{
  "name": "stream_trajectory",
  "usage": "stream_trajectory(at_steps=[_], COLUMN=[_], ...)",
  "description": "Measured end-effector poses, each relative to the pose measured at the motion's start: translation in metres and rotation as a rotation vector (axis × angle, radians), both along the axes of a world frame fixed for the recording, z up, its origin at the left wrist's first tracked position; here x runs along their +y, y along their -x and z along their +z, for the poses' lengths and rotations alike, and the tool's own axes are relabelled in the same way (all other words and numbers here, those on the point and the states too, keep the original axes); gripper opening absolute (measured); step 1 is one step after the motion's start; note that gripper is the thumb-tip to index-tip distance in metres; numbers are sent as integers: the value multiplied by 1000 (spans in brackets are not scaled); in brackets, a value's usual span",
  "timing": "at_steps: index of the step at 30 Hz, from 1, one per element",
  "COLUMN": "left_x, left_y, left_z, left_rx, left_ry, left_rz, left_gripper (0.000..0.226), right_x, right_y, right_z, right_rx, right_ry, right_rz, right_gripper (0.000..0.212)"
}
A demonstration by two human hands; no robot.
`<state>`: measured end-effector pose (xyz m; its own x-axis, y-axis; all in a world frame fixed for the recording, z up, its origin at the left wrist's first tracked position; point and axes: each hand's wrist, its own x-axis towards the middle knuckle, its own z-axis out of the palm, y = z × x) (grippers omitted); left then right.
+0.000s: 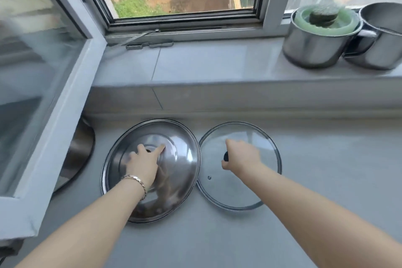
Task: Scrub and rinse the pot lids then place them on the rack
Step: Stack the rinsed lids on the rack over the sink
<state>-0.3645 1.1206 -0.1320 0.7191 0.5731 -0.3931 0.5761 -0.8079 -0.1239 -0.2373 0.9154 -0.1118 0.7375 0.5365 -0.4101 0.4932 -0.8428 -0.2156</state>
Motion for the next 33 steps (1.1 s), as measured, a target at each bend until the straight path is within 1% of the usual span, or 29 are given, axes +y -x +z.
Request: stream_trajectory(at_steps=[3,7,12,15,17,19,21,22,24,27,29,30,31,33], left_x=[2,1,-2,-7,-16,-29,-50,-63,-95,-155,-204,-231,-259,-318], left_y=[-1,2,0,-2,-6,-14,-25,-32,-46,-60,-67,-71,-74,-81], left_z=[-6,-10,-10,-3,5,17,31,40,58,84,97,103,109,118], left_rx=[-12,-13,3,56,111,80,9,-5,-21,-20,-20,-26,-34,-63], left_ry=[-12,-37,-56,-62,-87,-115,-114,-79,59,211,255,278,299,337], left_rz=[16,39,44,39,9,-40,-152,-209,-263,-362,-467,-512,-555,-615], left_gripper=[59,59,60,62,61,51,37,33,30,23,16,15,15,21], right_x=[-1,-7,-9,-8,-9,-15,-29,-39,-64,-121,-172,-201,-231,-297], right_y=[-9,-15,-17,-15,-13,-9,-6,-5,-1,6,11,13,16,21], right_z=[-13,-19,-18,-16,-11,-2,8,15,29,49,58,62,66,76], right_rx=[28,3,63,98,80,33,1,-6,6,96,136,143,149,148], right_ry=[20,14,0,7,42,86,104,106,120,131,126,126,128,129], right_rz=[-68,-106,-127,-146,-137,-112,-97,-102,-122,-203,-268,-298,-328,-367], right_gripper=[16,13,11,26,34,37,34,31,26,8,10,15,21,25])
